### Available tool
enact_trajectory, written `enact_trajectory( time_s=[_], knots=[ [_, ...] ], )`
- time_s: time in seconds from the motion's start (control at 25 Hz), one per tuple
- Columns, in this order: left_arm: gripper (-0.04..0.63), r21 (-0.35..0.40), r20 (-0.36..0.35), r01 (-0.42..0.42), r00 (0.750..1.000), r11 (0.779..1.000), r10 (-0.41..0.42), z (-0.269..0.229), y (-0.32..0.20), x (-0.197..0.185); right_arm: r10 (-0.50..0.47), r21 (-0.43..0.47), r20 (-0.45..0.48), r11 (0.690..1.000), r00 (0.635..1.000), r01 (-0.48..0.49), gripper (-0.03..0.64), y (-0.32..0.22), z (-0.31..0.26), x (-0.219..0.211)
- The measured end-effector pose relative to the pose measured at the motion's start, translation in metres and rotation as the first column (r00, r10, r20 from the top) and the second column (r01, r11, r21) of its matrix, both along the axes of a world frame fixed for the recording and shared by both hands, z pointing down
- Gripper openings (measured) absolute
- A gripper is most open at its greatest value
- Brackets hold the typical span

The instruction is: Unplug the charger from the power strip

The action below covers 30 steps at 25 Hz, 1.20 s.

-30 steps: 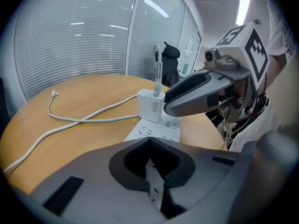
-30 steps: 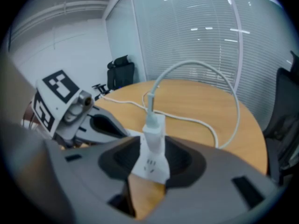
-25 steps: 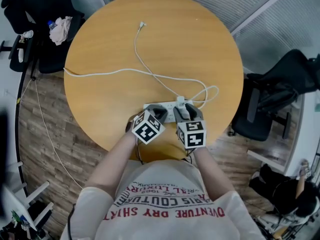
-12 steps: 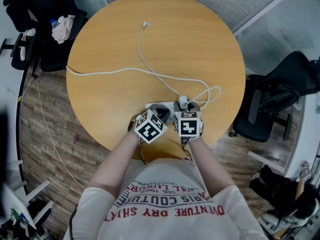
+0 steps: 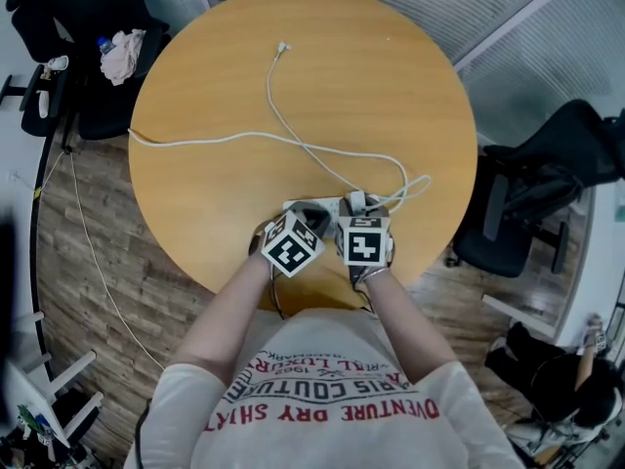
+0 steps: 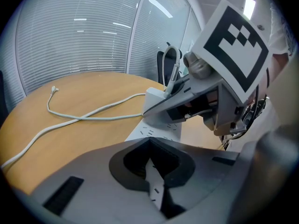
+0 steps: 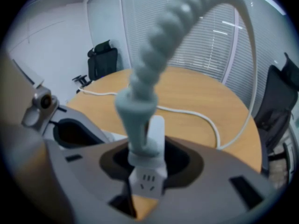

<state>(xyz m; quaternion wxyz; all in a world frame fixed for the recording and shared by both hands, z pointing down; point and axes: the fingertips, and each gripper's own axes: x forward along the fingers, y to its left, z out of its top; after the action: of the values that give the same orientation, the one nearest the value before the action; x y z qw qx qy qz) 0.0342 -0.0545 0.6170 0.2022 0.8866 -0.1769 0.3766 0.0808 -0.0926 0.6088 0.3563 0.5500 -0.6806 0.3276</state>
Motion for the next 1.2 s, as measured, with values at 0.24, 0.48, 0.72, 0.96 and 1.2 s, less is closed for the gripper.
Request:
enact_trajectory(
  time_s=[0.24, 0.48, 0.72, 0.96, 1.2],
  knots=[
    [0.032, -0.006, 0.003, 0.017, 1.000, 1.000, -0.017, 0.001, -0.001, 0.002, 0.007, -0.006, -0.005, 1.000, 1.000, -0.007, 0.159, 0.003, -0.002, 0.003],
    [0.032, -0.007, -0.003, 0.011, 1.000, 1.000, -0.011, 0.000, -0.001, 0.000, 0.062, -0.034, 0.021, 0.998, 0.998, -0.061, 0.158, 0.007, -0.005, 0.008],
    [0.032, -0.003, -0.002, 0.015, 1.000, 1.000, -0.015, 0.000, -0.002, 0.002, 0.027, -0.008, -0.021, 1.000, 0.999, -0.027, 0.155, 0.007, -0.017, 0.006],
    [0.032, -0.009, 0.005, 0.017, 1.000, 1.000, -0.017, 0.002, -0.002, 0.002, -0.042, 0.084, -0.049, 0.995, 0.998, 0.046, 0.155, -0.005, -0.052, -0.002],
    [0.032, 0.020, 0.009, 0.016, 1.000, 1.000, -0.016, 0.002, -0.002, 0.001, -0.049, 0.105, 0.042, 0.994, 0.998, 0.045, 0.155, 0.005, -0.068, 0.000]
  ],
)
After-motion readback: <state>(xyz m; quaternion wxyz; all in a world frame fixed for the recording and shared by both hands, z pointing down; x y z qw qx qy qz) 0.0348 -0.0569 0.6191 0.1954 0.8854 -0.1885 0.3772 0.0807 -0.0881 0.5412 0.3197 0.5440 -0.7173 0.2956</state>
